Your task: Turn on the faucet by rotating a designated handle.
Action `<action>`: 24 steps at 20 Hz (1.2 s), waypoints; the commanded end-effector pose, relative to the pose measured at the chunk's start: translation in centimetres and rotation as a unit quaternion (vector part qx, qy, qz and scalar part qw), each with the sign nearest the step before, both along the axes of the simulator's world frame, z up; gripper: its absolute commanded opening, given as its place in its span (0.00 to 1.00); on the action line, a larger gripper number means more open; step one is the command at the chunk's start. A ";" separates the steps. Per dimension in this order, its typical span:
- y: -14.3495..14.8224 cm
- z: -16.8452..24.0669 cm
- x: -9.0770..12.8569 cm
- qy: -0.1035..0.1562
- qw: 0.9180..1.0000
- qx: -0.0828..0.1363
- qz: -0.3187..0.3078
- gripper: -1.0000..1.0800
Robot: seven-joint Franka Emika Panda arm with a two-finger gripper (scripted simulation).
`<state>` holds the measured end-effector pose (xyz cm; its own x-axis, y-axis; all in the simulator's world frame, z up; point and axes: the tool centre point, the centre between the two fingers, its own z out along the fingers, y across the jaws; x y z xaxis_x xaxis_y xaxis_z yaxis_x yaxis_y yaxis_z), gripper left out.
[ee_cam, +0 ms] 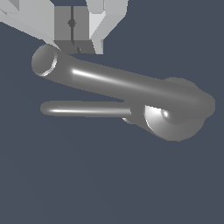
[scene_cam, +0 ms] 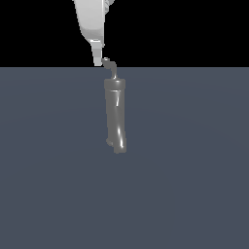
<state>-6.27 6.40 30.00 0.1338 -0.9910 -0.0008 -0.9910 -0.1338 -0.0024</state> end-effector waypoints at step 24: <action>-8.8 0.0 3.2 0.001 1.000 0.000 -0.004 0.00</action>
